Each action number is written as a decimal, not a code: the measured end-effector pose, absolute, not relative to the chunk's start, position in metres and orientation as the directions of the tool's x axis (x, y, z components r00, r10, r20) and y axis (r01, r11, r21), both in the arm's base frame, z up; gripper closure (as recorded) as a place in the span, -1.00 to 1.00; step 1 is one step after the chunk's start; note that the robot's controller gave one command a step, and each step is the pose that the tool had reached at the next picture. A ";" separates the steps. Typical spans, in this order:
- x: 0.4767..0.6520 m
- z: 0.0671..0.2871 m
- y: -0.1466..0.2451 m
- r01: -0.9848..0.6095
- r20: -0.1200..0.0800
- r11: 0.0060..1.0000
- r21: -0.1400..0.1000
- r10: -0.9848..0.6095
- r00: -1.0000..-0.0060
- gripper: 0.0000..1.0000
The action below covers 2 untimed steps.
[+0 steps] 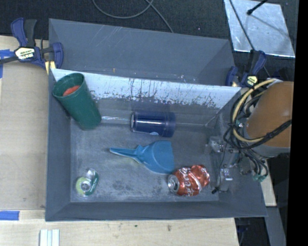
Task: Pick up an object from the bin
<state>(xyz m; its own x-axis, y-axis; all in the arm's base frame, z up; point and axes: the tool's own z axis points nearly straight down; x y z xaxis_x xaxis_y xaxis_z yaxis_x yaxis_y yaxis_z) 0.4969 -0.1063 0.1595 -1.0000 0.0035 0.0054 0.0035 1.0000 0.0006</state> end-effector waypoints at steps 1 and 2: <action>0.499 0.164 -0.106 0.000 -0.003 1.000 -0.001 0.000 -1.000 -1.00; 0.534 0.125 -0.099 0.036 -0.013 0.999 -0.003 0.036 -0.999 -1.00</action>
Offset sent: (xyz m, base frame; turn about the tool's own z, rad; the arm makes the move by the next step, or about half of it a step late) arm 0.0638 0.0179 -0.0810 0.0593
